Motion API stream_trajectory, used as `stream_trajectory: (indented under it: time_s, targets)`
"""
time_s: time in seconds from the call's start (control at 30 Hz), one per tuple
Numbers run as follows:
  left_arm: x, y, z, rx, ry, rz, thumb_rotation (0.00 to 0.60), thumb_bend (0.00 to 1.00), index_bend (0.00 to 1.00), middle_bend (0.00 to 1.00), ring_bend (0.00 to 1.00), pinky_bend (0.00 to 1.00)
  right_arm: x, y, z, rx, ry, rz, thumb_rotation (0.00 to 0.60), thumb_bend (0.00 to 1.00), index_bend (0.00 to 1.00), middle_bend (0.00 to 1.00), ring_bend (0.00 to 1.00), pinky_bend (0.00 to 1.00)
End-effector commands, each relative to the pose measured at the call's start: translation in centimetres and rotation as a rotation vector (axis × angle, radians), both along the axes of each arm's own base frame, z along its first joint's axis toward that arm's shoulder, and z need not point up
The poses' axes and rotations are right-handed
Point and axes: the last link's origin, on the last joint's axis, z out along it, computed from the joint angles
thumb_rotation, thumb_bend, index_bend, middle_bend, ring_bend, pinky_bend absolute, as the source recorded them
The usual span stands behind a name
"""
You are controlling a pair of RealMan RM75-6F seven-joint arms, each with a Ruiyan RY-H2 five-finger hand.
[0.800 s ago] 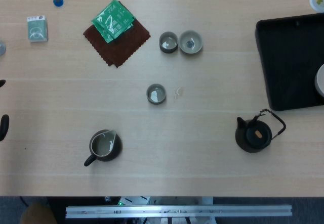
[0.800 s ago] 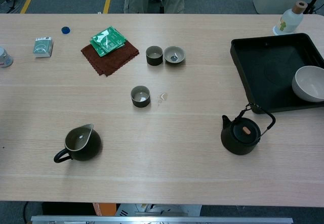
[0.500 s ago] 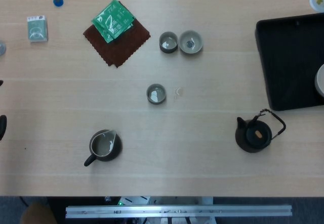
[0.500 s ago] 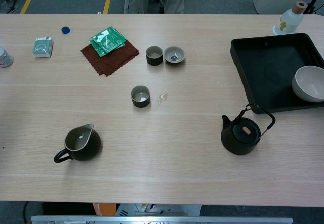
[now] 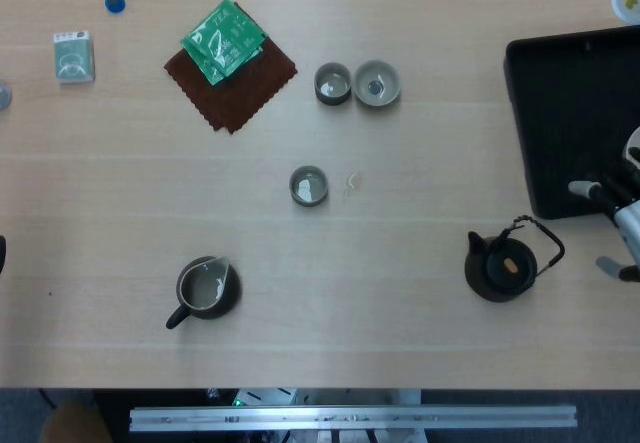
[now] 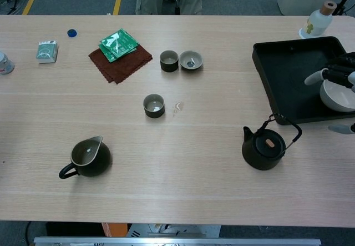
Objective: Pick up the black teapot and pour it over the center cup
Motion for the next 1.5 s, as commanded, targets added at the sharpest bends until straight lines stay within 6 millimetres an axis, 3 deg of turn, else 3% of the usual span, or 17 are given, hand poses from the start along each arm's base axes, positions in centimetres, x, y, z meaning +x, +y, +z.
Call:
stream_trajectory:
  time_s: [0.03, 0.27, 0.77, 0.97, 1.5]
  targets:
    - [-0.2, -0.2, 0.1, -0.004, -0.001, 0.01, 0.6, 0.42, 0.15, 0.13, 0.12, 0.11, 0.6, -0.3, -1.5, 0.042, 0.043, 0.018, 0.6, 0.0, 0.19, 0.2, 0.09, 0.11]
    - [-0.2, -0.3, 0.2, -0.007, -0.008, 0.008, 0.6, 0.42, 0.15, 0.13, 0.12, 0.11, 0.7, -0.4, -3.3, 0.073, 0.078, 0.035, 0.6, 0.0, 0.12, 0.15, 0.04, 0.11]
    - [-0.8, -0.9, 0.5, -0.015, -0.021, 0.034, 0.6, 0.42, 0.15, 0.13, 0.12, 0.11, -0.3, -0.2, -5.6, 0.125, 0.174, 0.029, 0.6, 0.0, 0.1, 0.14, 0.03, 0.11]
    - [-0.8, -0.9, 0.5, -0.013, -0.026, 0.03, 0.6, 0.42, 0.15, 0.13, 0.12, 0.11, -0.2, -1.3, -6.6, 0.12, 0.195, 0.032, 0.6, 0.0, 0.08, 0.14, 0.01, 0.11]
    - [-1.4, -1.0, 0.8, -0.013, -0.024, 0.049, 0.6, 0.42, 0.15, 0.13, 0.12, 0.11, 2.7, -5.6, -9.0, 0.055, 0.163, 0.069, 0.6, 0.0, 0.08, 0.14, 0.01, 0.11]
